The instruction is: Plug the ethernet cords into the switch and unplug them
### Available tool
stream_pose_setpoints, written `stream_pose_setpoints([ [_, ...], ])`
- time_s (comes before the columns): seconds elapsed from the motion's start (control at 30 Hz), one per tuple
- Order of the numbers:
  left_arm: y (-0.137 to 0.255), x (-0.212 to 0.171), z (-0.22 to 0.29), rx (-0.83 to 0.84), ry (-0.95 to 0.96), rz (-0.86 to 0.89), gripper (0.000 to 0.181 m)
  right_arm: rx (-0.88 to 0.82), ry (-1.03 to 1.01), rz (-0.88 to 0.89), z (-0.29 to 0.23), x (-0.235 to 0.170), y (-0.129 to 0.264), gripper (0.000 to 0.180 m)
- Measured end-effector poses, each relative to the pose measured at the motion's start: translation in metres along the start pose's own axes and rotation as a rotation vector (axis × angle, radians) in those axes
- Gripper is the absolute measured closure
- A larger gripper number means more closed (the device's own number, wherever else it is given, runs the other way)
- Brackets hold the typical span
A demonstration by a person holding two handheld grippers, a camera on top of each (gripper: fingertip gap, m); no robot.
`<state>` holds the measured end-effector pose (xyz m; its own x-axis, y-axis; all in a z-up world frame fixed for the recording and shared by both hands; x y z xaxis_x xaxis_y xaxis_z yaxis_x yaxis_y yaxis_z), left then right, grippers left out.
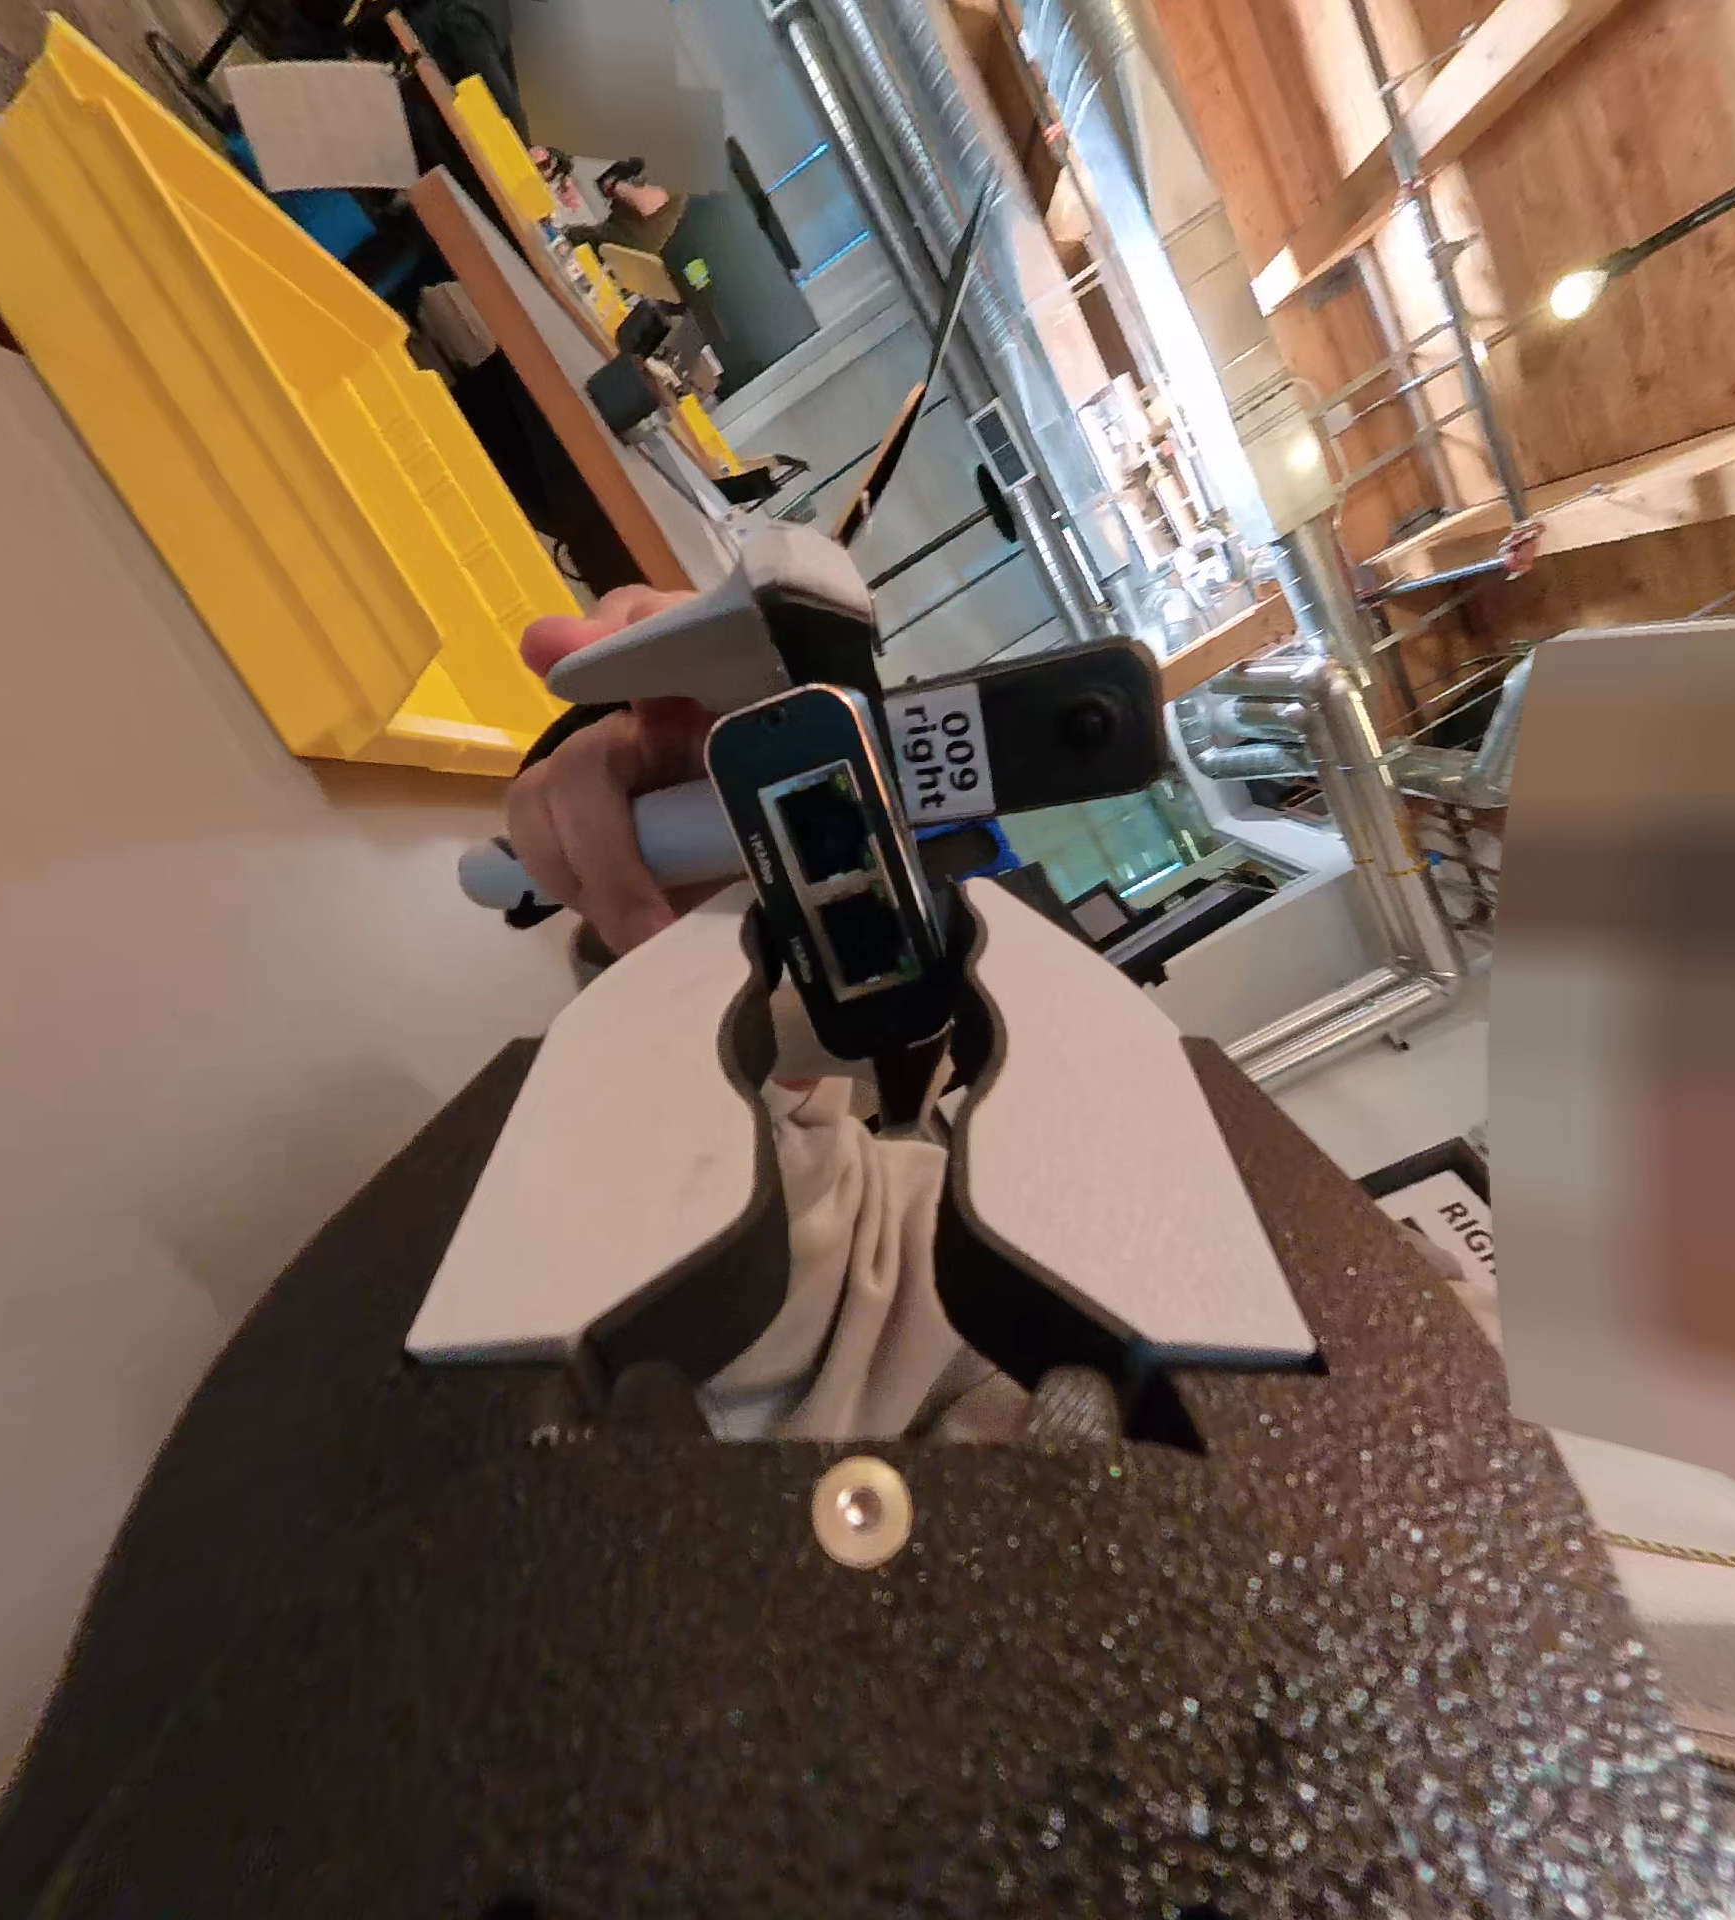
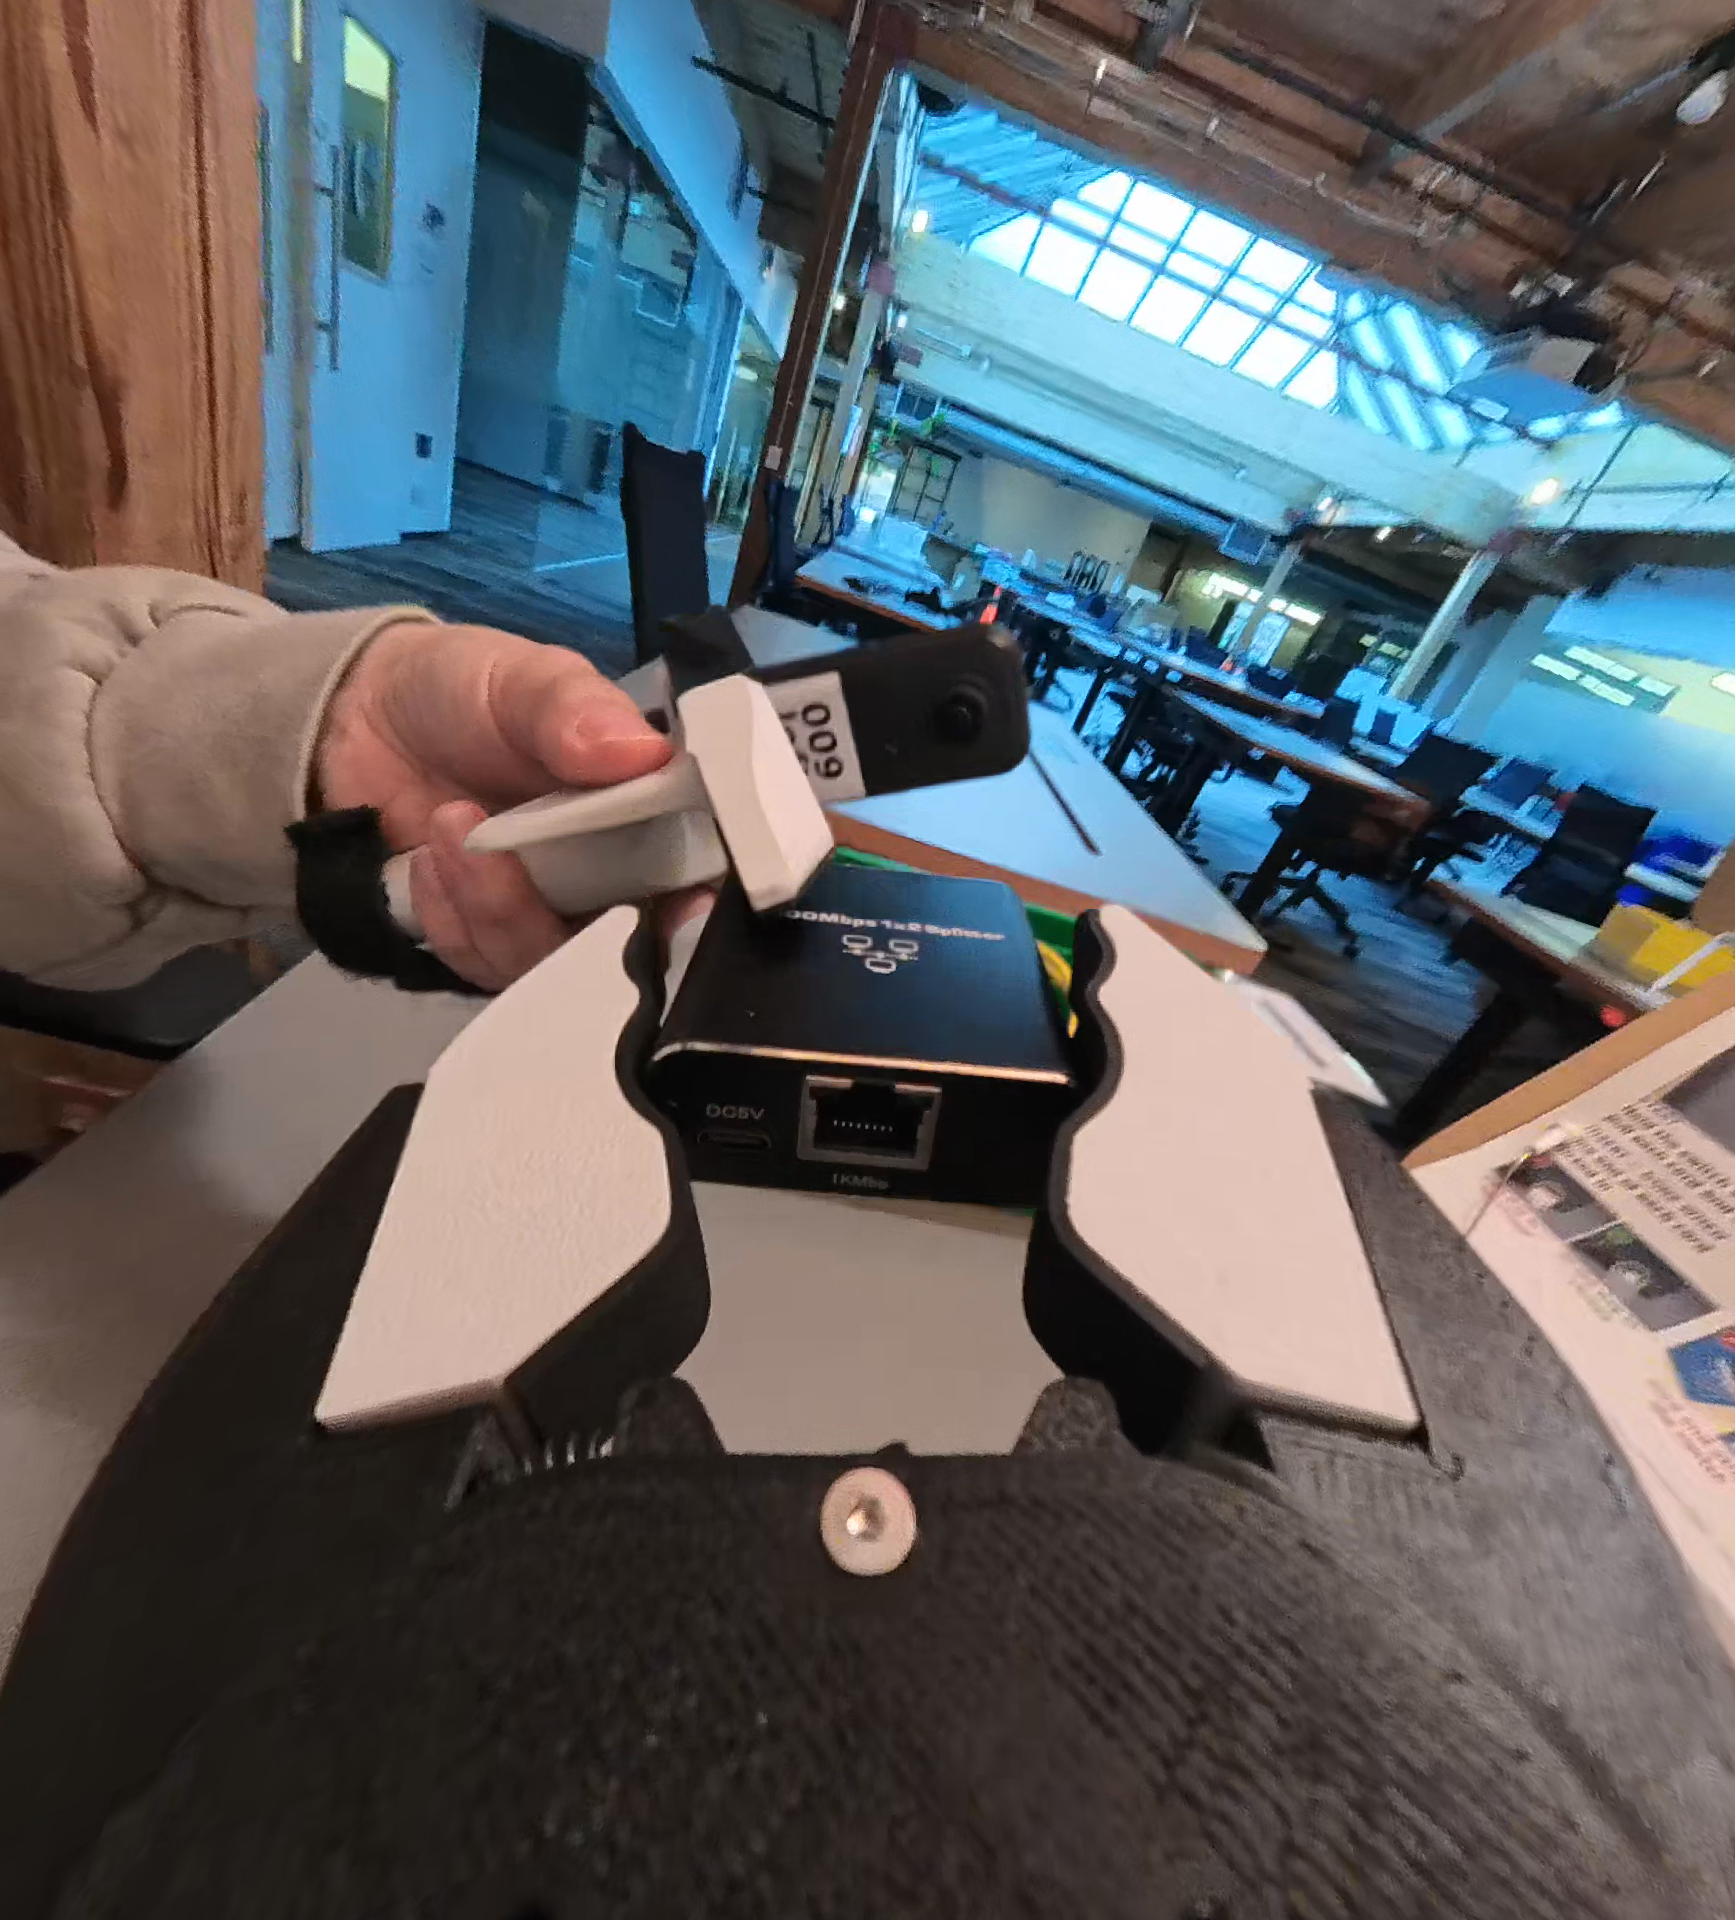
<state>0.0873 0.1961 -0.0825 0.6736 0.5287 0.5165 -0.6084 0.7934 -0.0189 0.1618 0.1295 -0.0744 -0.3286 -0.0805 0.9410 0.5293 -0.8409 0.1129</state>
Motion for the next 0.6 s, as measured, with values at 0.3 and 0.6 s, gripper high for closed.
stream_pose_setpoints([
  [0.3,0.0018,-0.0031,-0.0066,-0.027,0.059,0.039,0.155,-0.019,0.031,-0.027,-0.0011,-0.0054,-0.0031,0.104],
  [0.6,0.0041,-0.0017,-0.0073,-0.034,0.038,0.063,0.155,-0.055,0.036,-0.04,0.001,-0.0049,-0.0075,0.103],
])
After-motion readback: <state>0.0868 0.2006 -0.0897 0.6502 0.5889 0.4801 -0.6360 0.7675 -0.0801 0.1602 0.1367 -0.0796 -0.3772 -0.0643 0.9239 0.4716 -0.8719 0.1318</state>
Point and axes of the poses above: each gripper's, where its closed fingertips meet, y back along the fingers, x out of its top, z = x × y across the jaws, the point moved 7 cm from there along y, back along the fingers, and after that the axes turned 11 degrees about -z, right-handed, at the moved point
